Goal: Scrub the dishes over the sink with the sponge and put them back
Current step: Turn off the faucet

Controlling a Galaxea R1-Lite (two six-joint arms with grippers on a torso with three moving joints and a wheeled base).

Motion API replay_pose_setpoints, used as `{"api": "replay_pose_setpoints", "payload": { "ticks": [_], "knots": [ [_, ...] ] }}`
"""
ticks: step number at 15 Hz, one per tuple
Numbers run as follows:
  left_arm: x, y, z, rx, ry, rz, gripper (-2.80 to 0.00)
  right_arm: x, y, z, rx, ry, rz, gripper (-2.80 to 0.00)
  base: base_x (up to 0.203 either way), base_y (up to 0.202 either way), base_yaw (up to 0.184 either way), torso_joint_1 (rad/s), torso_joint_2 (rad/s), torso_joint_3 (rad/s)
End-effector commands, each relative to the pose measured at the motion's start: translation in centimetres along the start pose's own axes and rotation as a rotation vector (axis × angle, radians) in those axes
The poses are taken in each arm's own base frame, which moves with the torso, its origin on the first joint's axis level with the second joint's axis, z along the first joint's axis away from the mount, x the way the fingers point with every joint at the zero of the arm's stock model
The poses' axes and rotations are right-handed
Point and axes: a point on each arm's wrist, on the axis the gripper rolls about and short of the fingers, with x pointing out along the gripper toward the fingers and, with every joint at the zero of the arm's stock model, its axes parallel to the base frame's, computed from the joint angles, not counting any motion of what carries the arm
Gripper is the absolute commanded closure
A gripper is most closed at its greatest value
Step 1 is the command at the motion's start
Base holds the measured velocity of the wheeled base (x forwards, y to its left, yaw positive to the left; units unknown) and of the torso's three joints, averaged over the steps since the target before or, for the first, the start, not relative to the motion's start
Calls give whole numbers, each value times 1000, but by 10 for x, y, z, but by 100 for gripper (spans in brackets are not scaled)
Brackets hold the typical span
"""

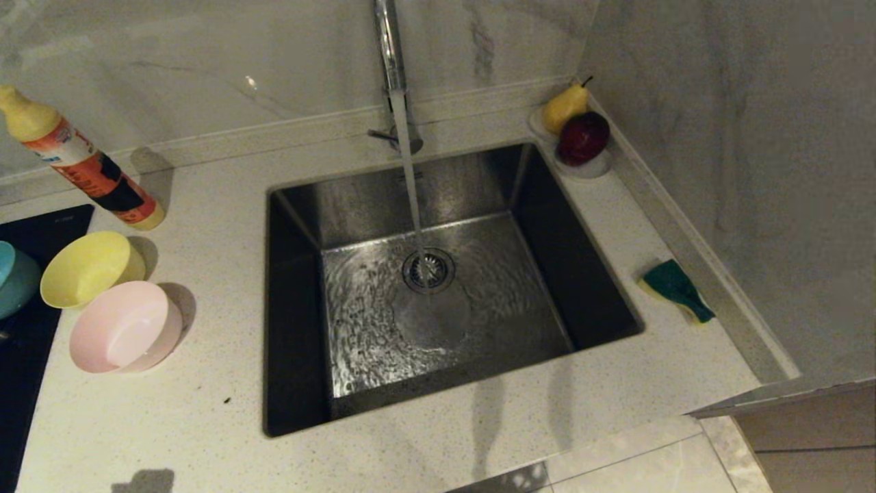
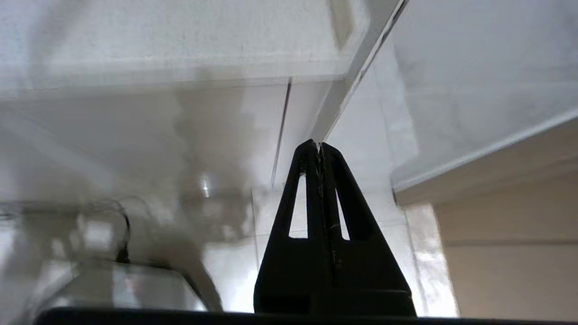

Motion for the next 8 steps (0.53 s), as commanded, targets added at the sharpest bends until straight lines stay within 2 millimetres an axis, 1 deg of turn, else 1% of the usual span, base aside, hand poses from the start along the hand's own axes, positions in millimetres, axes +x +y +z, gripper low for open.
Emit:
{"api": "replay_pose_setpoints", "payload": {
  "ticks": [1, 8],
  "knots": [
    [2, 0, -8, 0, 28, 0, 0, 0, 1, -7, -4, -9, -1, 0, 0, 0, 0, 0, 0, 0],
    [2, 0, -8, 1, 28, 1, 0, -1, 1, -6, 28, -11, -1, 0, 0, 0, 0, 0, 0, 0]
  ]
}}
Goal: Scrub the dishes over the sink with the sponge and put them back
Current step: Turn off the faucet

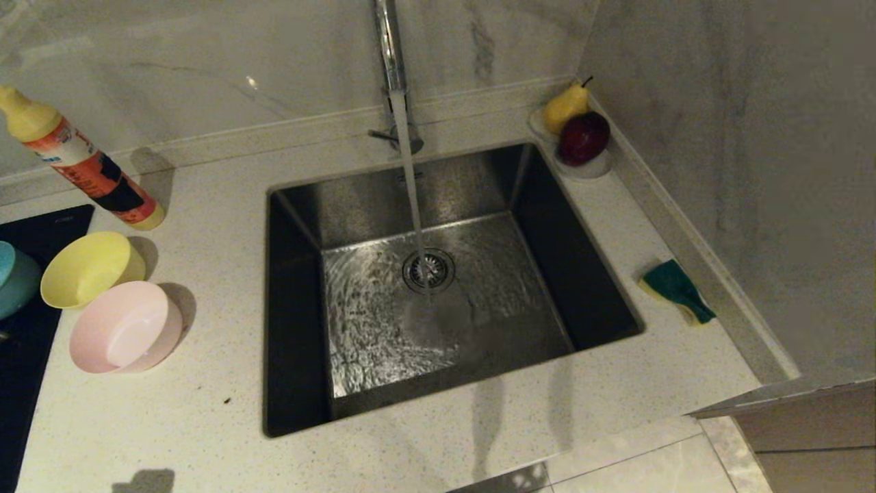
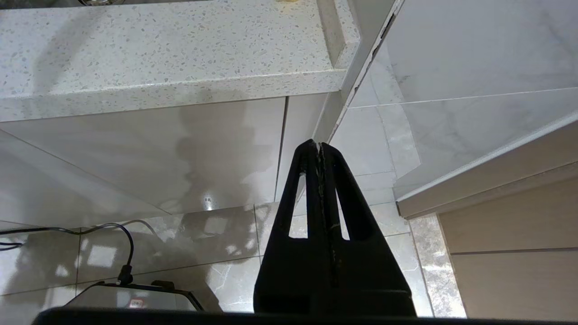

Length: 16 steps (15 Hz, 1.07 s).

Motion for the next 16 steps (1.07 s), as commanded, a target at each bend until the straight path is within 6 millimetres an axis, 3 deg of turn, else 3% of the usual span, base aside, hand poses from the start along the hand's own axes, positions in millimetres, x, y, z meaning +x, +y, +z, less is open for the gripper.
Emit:
{"api": "replay_pose_setpoints", "payload": {
  "ticks": [1, 16],
  "knots": [
    [2, 0, -8, 0, 28, 1, 0, 0, 0, 0, 1, 4, 2, 0, 0, 0, 0, 0, 0, 0],
    [2, 0, -10, 9, 31, 3, 0, 0, 0, 0, 1, 5, 1, 0, 0, 0, 0, 0, 0, 0]
  ]
}}
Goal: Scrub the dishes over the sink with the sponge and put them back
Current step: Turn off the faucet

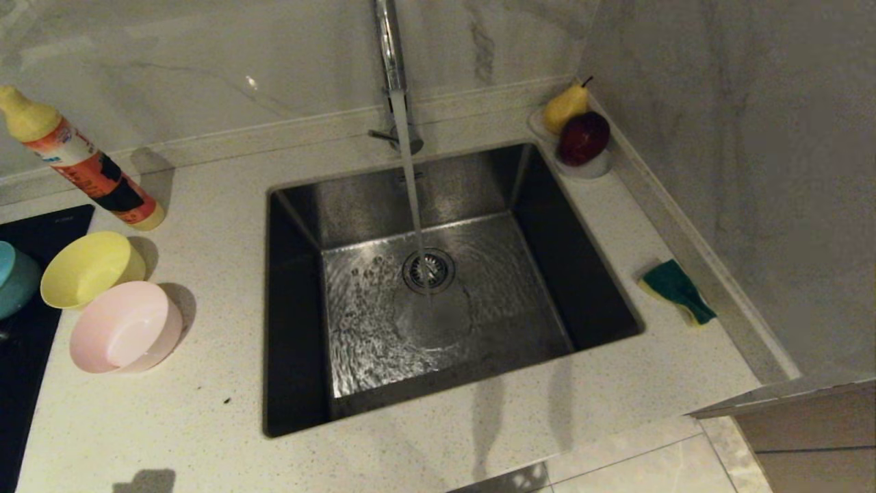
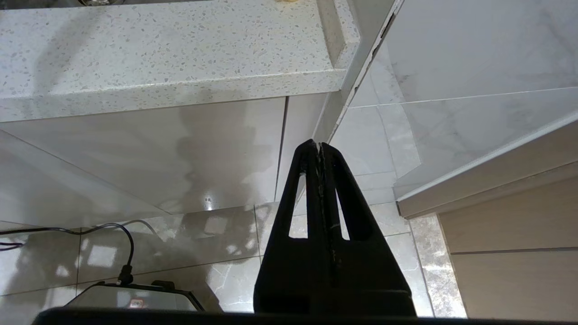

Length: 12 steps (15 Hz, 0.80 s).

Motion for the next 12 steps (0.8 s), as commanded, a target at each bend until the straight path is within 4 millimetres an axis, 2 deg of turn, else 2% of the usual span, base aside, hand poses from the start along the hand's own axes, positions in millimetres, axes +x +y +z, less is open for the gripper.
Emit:
{"api": "replay_pose_setpoints", "payload": {
  "ticks": [1, 3, 5, 7, 9, 10, 12],
  "knots": [
    [1, 0, -3, -7, -4, 4, 0, 0, 0, 0, -1, 3, 0, 0, 0, 0, 0, 0, 0, 0],
    [-7, 0, 28, -23, -132, 4, 0, 0, 0, 0, -1, 1, 1, 0, 0, 0, 0, 0, 0, 0],
    [-23, 1, 76, -25, -267, -11, 0, 0, 0, 0, -1, 1, 0, 0, 0, 0, 0, 0, 0, 0],
    [-32, 1, 134, -25, -314, -49, 0, 0, 0, 0, 0, 1, 0, 0, 0, 0, 0, 0, 0, 0],
    [-8, 0, 183, -46, -221, -88, 0, 0, 0, 0, 0, 1, 0, 0, 0, 0, 0, 0, 0, 0],
    [14, -1, 204, -72, -157, -114, 0, 0, 0, 0, 0, 1, 0, 0, 0, 0, 0, 0, 0, 0],
    [70, -3, 233, -140, -25, -163, 0, 0, 0, 0, 0, 1, 0, 0, 0, 0, 0, 0, 0, 0]
  ]
}}
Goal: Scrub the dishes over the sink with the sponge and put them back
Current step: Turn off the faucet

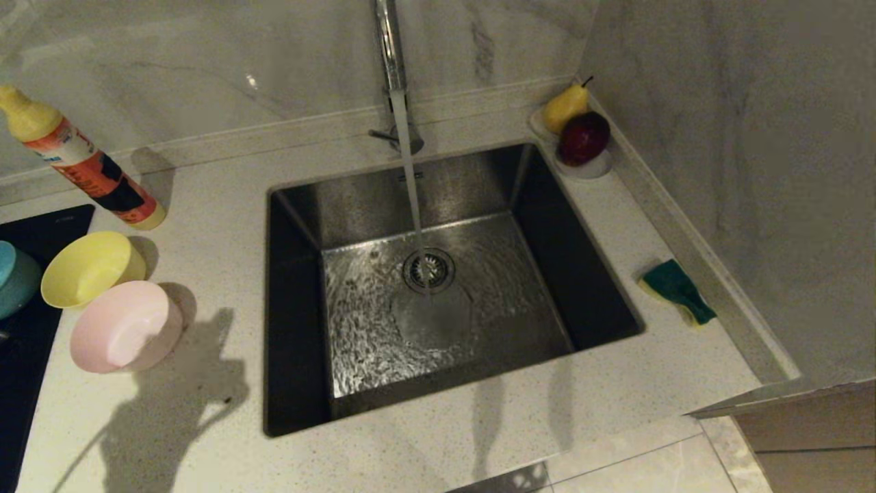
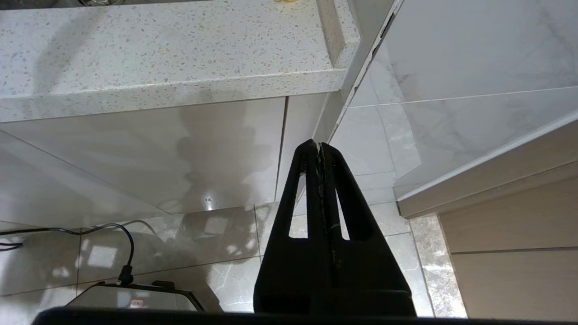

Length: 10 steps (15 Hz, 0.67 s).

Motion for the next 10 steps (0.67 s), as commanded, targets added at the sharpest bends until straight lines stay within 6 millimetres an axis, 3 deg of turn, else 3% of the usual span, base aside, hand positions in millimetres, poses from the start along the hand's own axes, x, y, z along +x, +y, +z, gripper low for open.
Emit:
{"api": "replay_pose_setpoints", "payload": {
  "ticks": [1, 4, 6, 10],
  "knots": [
    [104, 10, 14, -98, 230, -18, 0, 0, 0, 0, -1, 1, 1, 0, 0, 0, 0, 0, 0, 0],
    [197, 20, 4, -258, 397, -68, 0, 0, 0, 0, -1, 1, 1, 0, 0, 0, 0, 0, 0, 0],
    [248, 25, -11, -354, 481, -118, 0, 0, 0, 0, -1, 1, 1, 0, 0, 0, 0, 0, 0, 0],
    [325, 20, -43, -489, 580, -199, 0, 0, 0, 0, -1, 2, 1, 0, 0, 0, 0, 0, 0, 0]
  ]
}}
